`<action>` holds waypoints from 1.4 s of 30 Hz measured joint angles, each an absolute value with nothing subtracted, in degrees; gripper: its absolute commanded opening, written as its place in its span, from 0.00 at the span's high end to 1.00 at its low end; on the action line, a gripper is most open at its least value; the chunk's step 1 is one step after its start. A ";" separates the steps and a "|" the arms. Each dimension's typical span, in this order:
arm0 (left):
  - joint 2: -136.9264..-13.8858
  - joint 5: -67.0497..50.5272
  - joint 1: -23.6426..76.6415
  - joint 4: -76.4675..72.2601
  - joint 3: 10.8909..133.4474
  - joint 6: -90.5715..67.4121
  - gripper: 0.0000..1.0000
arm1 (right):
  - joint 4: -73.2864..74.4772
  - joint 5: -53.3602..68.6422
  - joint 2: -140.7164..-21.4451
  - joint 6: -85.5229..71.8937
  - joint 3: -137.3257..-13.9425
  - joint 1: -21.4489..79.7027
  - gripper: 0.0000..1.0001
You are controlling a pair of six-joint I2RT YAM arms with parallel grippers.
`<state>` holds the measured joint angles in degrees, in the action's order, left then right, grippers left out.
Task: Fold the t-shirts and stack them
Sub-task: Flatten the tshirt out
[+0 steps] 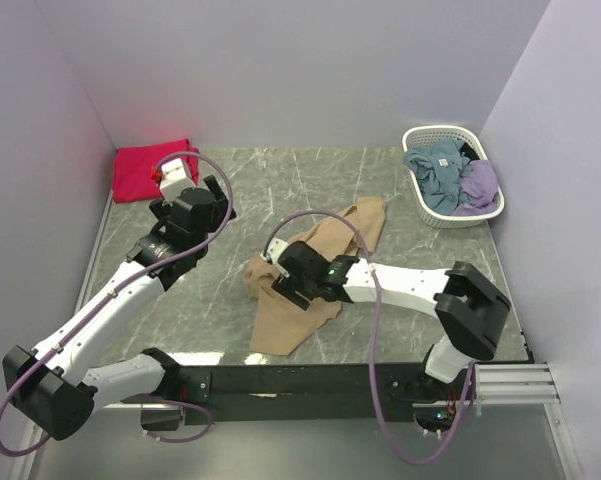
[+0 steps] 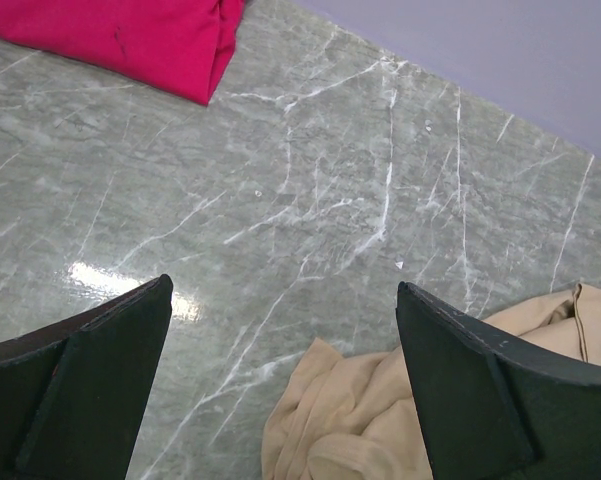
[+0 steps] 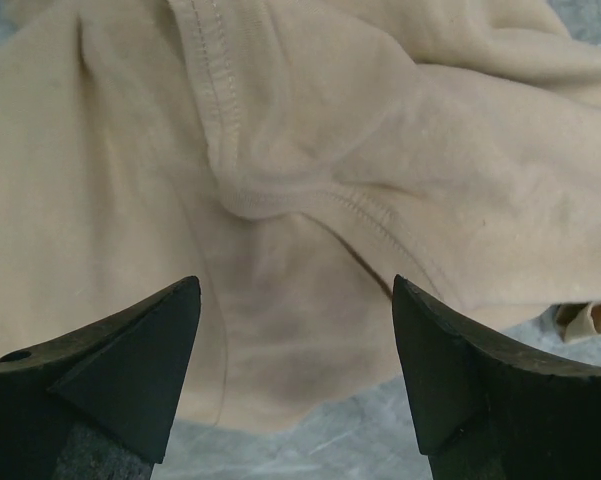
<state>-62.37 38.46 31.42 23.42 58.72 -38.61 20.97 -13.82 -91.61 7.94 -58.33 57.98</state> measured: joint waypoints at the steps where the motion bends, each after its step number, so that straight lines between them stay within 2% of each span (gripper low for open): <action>1: -62.37 38.46 31.42 23.38 58.67 -38.59 0.00 | 20.29 -14.57 -92.38 8.32 -58.33 58.17 0.17; 8: -62.30 38.41 31.29 22.13 57.12 -38.17 0.01 | 15.90 -19.25 -93.65 11.42 -61.17 60.90 0.16; 22: -61.89 38.39 27.81 21.76 56.58 -38.59 0.01 | 12.95 -17.74 -101.21 13.26 -69.14 61.17 0.16; 42: -61.17 36.73 25.34 21.78 56.23 -38.59 0.01 | 12.67 -18.81 -107.39 13.47 -71.07 61.17 0.18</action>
<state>-61.17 36.73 25.34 21.78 56.23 -38.59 12.67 -18.81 -107.39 13.47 -71.07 61.17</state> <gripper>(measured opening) 0.995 0.822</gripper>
